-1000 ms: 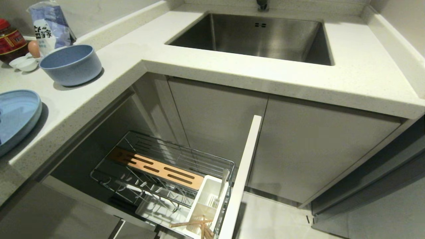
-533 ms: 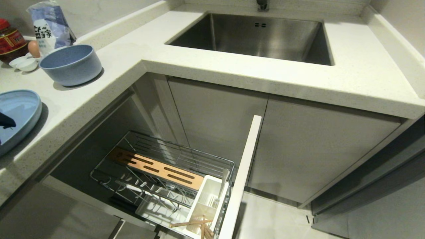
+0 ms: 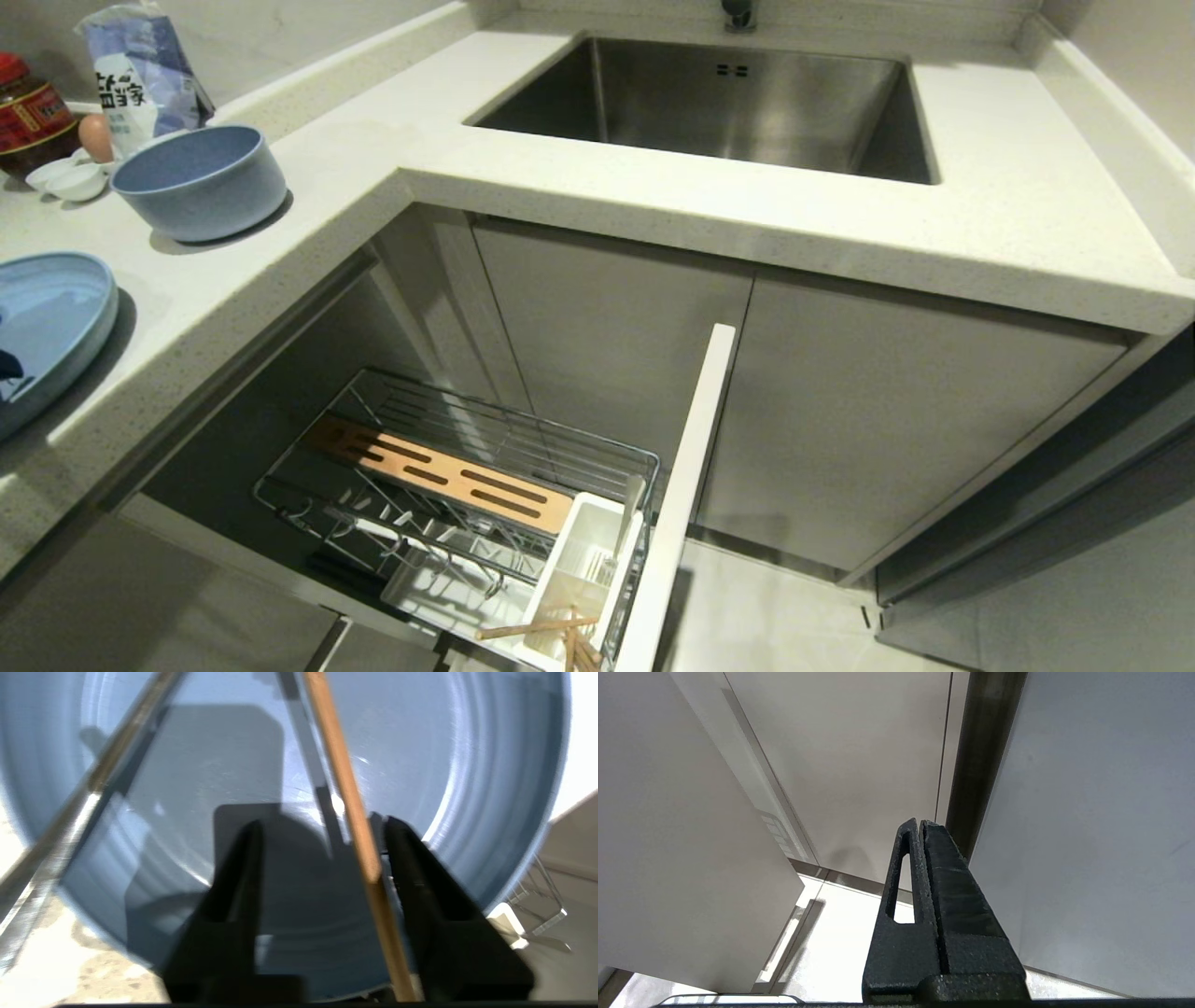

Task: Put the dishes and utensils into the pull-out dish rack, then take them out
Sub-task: Pick up the chopsticks and place it in the cupboard

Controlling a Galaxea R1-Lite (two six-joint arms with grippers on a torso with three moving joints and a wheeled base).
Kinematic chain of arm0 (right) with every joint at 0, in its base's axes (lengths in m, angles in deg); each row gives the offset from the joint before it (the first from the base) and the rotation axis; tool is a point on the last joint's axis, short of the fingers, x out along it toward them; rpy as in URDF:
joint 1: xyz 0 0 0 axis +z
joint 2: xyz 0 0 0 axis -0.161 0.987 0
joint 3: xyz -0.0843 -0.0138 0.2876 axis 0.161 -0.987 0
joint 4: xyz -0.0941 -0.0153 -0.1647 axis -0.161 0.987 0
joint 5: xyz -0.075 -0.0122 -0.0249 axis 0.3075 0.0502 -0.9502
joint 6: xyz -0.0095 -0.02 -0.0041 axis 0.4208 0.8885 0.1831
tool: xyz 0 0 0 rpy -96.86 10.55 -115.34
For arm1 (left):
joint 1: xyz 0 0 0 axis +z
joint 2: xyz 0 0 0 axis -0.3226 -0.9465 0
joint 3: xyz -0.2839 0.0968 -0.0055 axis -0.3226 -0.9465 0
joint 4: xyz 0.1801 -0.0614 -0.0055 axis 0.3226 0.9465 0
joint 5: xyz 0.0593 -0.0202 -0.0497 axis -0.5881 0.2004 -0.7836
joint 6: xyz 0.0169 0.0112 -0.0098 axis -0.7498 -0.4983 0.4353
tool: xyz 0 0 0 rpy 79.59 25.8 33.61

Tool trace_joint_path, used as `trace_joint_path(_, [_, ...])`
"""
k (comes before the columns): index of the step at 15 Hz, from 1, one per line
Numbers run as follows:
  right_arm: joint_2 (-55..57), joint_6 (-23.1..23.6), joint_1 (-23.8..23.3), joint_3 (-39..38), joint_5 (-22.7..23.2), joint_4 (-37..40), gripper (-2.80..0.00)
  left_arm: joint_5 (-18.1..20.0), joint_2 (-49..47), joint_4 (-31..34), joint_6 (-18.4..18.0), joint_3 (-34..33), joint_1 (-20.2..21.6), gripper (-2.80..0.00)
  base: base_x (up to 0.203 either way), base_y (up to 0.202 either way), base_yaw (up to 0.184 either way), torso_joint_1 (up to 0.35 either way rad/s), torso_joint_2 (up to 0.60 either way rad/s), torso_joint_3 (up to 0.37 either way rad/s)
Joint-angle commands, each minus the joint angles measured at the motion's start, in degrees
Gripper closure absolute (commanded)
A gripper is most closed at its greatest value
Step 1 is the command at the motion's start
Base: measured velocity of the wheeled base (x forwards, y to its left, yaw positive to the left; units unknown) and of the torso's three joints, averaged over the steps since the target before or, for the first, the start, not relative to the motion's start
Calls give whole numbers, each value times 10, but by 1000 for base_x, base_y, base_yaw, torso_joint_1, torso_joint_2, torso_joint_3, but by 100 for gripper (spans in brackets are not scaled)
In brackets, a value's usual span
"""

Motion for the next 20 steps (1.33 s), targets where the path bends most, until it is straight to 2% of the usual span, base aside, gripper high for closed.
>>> trace_joint_path(1, [0,0,0,-15,0,0,0,3,0,3,1,0,1,0,0,0,0,0,0,0])
trace_joint_path(10, [0,0,0,-15,0,0,0,-1,31,3,2,8,1,0,0,0,0,0,0,0])
trace_joint_path(13, [0,0,0,-15,0,0,0,2,74,-11,-20,26,-7,0,0,0,0,0,0,0])
trace_joint_path(16, [0,0,0,-15,0,0,0,3,107,-40,-23,50,-65,0,0,0,0,0,0,0])
trace_joint_path(18, [0,0,0,-15,0,0,0,9,120,-43,-20,59,-132,0,0,0,0,0,0,0])
trace_joint_path(20, [0,0,0,-15,0,0,0,39,129,-54,-20,61,-206,0,0,0,0,0,0,0])
